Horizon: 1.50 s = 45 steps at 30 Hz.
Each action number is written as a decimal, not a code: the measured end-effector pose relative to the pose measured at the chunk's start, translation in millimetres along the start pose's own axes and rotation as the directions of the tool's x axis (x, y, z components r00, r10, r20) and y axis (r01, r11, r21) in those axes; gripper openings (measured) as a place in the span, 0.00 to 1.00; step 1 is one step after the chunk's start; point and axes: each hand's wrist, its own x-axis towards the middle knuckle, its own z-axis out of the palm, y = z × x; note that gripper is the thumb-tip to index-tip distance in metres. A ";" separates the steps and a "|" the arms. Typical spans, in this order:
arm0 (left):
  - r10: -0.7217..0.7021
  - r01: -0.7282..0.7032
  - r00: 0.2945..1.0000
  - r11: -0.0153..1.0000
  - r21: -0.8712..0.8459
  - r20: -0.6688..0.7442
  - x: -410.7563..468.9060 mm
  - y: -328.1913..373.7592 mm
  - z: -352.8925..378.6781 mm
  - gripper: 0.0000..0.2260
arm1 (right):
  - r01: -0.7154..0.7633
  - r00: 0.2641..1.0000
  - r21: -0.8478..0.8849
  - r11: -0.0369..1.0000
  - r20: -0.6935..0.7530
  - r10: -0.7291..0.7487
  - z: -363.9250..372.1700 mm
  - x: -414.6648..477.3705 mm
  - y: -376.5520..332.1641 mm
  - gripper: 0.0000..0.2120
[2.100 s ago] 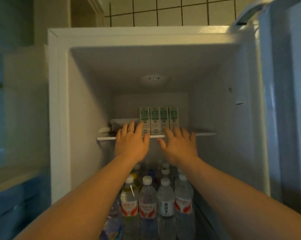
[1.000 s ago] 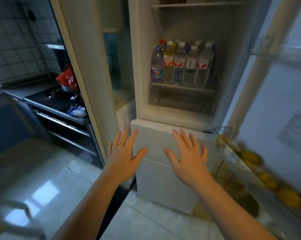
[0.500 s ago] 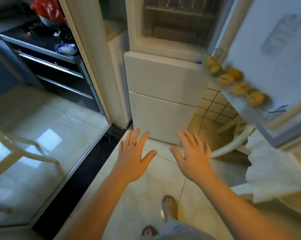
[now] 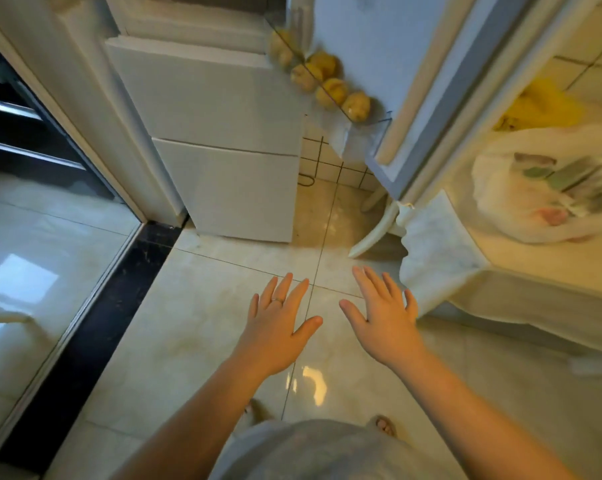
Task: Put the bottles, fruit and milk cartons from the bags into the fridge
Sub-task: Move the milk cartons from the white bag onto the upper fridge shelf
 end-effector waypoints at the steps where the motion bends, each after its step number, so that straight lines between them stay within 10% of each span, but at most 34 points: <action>1: 0.005 -0.005 1.000 1.000 0.004 0.016 2.3 18.8 12.2 0.32 | -0.008 1.000 0.015 1.000 -0.004 0.008 -5.3 -3.9 20.9 0.31; 20: 0.194 -0.198 0.972 0.980 0.024 0.130 78.8 350.8 176.0 0.31 | -0.220 0.956 0.204 0.954 -0.152 0.252 -127.2 -63.6 397.4 0.29; 45: 0.431 -0.378 0.875 0.893 0.245 -0.220 427.3 501.8 90.8 0.14 | -0.186 0.888 0.116 0.976 -0.405 0.218 -283.5 212.3 518.0 0.30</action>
